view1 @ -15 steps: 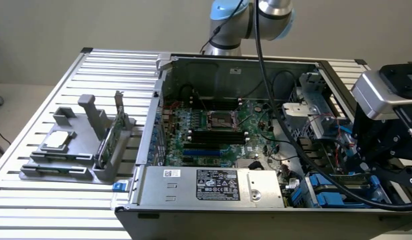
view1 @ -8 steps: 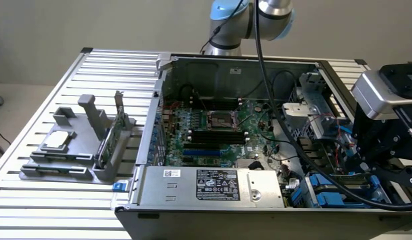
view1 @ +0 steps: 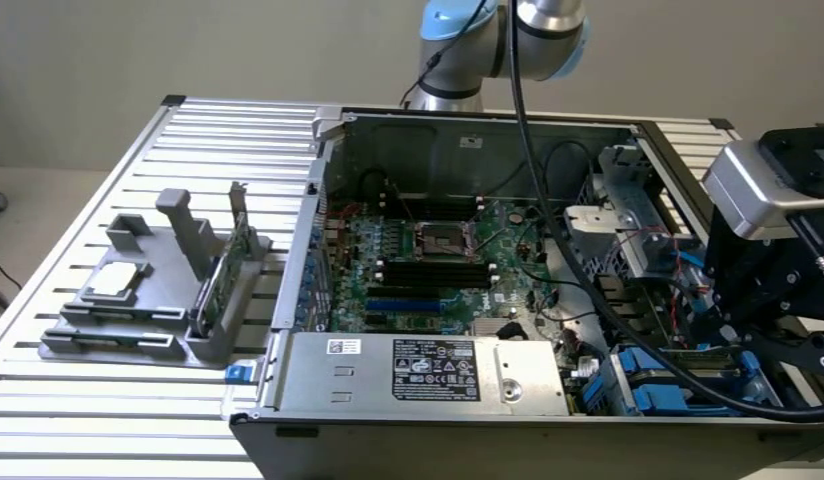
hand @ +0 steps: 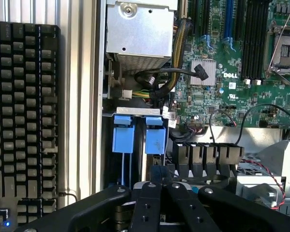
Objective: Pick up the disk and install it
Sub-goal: 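Insert the first disk wire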
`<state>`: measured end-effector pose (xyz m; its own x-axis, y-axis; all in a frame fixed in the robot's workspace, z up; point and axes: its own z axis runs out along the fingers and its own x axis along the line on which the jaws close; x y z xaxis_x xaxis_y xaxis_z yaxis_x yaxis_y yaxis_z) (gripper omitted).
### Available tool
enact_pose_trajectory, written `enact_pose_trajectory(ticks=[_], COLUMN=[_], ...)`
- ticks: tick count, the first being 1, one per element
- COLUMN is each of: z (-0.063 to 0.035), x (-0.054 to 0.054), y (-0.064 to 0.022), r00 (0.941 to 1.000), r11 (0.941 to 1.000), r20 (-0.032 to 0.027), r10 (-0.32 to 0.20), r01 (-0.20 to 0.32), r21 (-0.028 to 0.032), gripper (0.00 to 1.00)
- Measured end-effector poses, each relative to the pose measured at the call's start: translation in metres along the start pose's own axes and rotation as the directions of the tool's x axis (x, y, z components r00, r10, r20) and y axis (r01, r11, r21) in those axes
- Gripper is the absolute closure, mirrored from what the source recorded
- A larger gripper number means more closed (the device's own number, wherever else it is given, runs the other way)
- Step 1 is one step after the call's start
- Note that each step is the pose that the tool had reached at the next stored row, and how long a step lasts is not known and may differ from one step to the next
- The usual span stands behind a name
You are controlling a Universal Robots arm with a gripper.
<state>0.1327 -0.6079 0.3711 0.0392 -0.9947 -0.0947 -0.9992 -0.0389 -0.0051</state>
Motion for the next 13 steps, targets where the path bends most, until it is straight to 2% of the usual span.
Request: enact_pose_trajectory(ticks=[1, 2, 3, 5, 8, 13], z=[0.0, 0.0, 0.0, 0.0, 0.0, 0.0], x=[0.0, 0.0, 0.0, 0.0, 0.0, 0.0], y=[0.0, 0.0, 0.0, 0.0, 0.0, 0.0], r00=[1.0, 1.0, 1.0, 1.0, 0.9985, 0.9908], r11=[1.0, 1.0, 1.0, 1.0, 0.9985, 0.9907], r20=[0.0, 0.0, 0.0001, 0.0, -0.0001, 0.0002], r10=[0.0, 0.0, 0.0, 0.007, 0.054, 0.135], r01=[0.0, 0.0, 0.0, -0.007, -0.054, -0.135], r21=[0.0, 0.0, 0.0, 0.0006, 0.0051, 0.0129], gripper=[0.82, 0.82, 0.75, 0.75, 0.75, 0.75])
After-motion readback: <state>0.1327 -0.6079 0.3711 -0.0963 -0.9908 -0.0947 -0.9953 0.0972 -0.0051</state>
